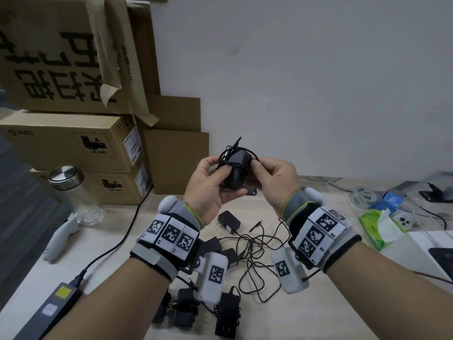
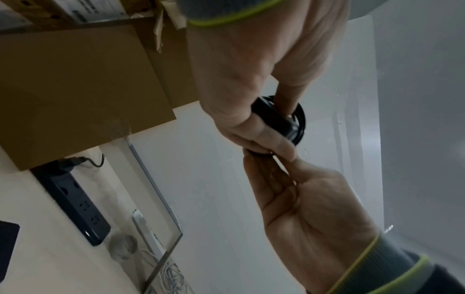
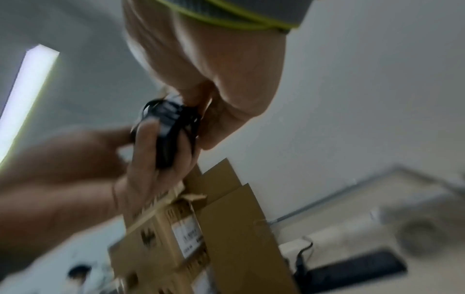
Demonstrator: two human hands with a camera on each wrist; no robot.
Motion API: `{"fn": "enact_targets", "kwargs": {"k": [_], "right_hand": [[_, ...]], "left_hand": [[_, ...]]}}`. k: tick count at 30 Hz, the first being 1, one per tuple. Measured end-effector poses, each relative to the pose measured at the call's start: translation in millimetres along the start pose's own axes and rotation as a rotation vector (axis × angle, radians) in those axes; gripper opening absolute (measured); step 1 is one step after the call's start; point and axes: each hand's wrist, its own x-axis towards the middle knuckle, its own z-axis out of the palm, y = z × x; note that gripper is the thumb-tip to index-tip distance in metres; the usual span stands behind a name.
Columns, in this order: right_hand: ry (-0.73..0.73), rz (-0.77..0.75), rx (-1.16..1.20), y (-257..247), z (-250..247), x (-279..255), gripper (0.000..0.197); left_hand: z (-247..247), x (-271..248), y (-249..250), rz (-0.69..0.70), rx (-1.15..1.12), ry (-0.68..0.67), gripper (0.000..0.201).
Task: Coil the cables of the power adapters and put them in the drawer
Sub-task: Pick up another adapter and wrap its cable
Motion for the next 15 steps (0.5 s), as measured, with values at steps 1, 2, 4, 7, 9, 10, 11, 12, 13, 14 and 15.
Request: {"fn": "enact_targets", "kwargs": {"k": [1,2,4,7,9,10,11,12,13,14,15], "right_hand": [[0.012,-0.059,-0.115,3,0,2,0.028],[0.026,-0.108,-0.218,6,0,4,0.027],[0.036,-0.196,-0.389,9,-2,7,0.023],[0.025,-0.391,-0.630,12,-8,8,0.027],[0.025,-0.542,-0.721,9,-9,6,0.025],[0.030,-0.595,-0.760,8,-10,6,0.024],[0.038,-0.625,-0.789,8,-11,6,0.022],[0.044,-0.642,-0.802,7,-10,6,0.021],[0.045,-0.650,-0.801,7,-10,6,0.022],[0.040,-0.656,-0.792,7,-10,6,0.023],[0.031,-0.658,-0.778,7,-8,5,0.023]], "left_hand": [[2,1,-1,0.009,-0.018,0.026,0.020],[4,2,-2,0.016,-0.034,0.040,0.021],[7,2,-4,0.018,-0.061,0.053,0.022],[7,4,-5,-0.019,-0.108,0.099,0.027],[5,5,-4,-0.058,-0.125,0.098,0.033],[4,4,-3,-0.082,-0.127,0.074,0.034],[5,3,-1,-0.108,-0.124,0.045,0.035],[5,3,0,-0.132,-0.114,0.022,0.038],[6,3,1,-0.154,-0.092,0.008,0.043],[7,3,2,-0.176,-0.057,0.004,0.052],[8,6,2,-0.198,-0.021,0.008,0.059]]}}
